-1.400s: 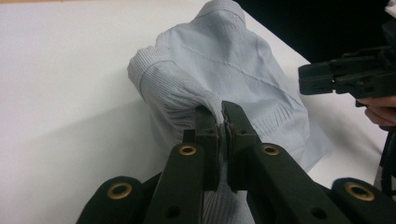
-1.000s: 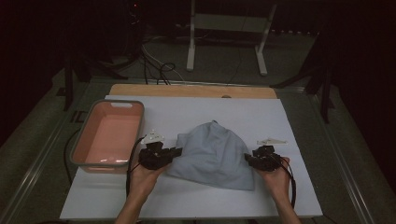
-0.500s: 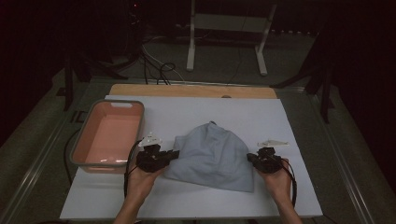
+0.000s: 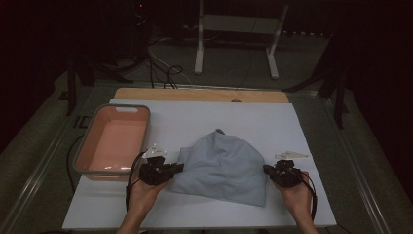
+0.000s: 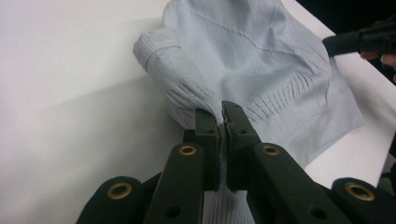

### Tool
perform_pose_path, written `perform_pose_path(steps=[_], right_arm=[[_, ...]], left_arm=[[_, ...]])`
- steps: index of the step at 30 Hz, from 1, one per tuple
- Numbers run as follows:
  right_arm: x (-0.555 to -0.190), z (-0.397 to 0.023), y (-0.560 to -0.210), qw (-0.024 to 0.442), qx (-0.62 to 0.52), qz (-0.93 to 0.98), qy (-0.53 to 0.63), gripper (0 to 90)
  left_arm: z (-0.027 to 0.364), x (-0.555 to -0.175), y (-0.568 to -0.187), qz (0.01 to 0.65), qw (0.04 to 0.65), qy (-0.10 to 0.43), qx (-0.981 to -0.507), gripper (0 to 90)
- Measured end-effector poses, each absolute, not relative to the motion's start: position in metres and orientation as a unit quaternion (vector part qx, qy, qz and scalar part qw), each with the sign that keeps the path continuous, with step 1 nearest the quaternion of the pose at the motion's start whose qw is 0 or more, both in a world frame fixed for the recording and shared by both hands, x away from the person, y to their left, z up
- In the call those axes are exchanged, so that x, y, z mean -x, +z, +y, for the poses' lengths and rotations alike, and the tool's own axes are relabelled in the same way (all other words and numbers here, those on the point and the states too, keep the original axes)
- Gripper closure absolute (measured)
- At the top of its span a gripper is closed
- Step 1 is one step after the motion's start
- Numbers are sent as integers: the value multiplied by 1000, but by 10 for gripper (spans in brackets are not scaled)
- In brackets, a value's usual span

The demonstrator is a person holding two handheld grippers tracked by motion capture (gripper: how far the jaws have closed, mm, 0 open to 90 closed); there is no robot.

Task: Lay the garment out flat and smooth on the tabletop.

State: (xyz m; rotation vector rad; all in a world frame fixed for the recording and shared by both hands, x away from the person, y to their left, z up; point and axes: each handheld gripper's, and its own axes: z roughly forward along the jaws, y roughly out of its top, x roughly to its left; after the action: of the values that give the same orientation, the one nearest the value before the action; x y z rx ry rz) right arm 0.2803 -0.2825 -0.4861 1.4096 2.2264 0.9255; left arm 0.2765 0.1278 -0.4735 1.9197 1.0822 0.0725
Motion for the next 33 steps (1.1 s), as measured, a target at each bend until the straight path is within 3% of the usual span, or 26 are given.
perform_pose_path(steps=[4, 7, 14, 16, 21, 23, 24, 33], right_arm=[[-278, -282, -486, 181, -492, 790, 318, 885], [-279, -282, -487, 179, -493, 791, 316, 883], [-279, -280, -487, 182, -488, 793, 315, 868], [-279, -281, -487, 185, -489, 790, 320, 786], [-281, -284, -485, 190, -495, 779, 334, 567], [-282, -285, -486, 191, -497, 778, 333, 567], [-283, -286, -486, 191, -501, 775, 336, 506], [-288, -286, -487, 189, -502, 772, 341, 401]], left_arm=[[128, -277, -474, 437, 457, 32, -774, 642], [126, -283, -471, 447, 464, 47, -764, 542], [111, -299, -460, 446, 468, 77, -759, 421], [105, -305, -457, 442, 464, 86, -763, 389], [91, -322, -456, 437, 446, 99, -775, 379], [91, -322, -456, 437, 446, 99, -775, 379], [85, -330, -460, 440, 430, 105, -781, 379], [78, -342, -475, 443, 387, 109, -801, 415]])
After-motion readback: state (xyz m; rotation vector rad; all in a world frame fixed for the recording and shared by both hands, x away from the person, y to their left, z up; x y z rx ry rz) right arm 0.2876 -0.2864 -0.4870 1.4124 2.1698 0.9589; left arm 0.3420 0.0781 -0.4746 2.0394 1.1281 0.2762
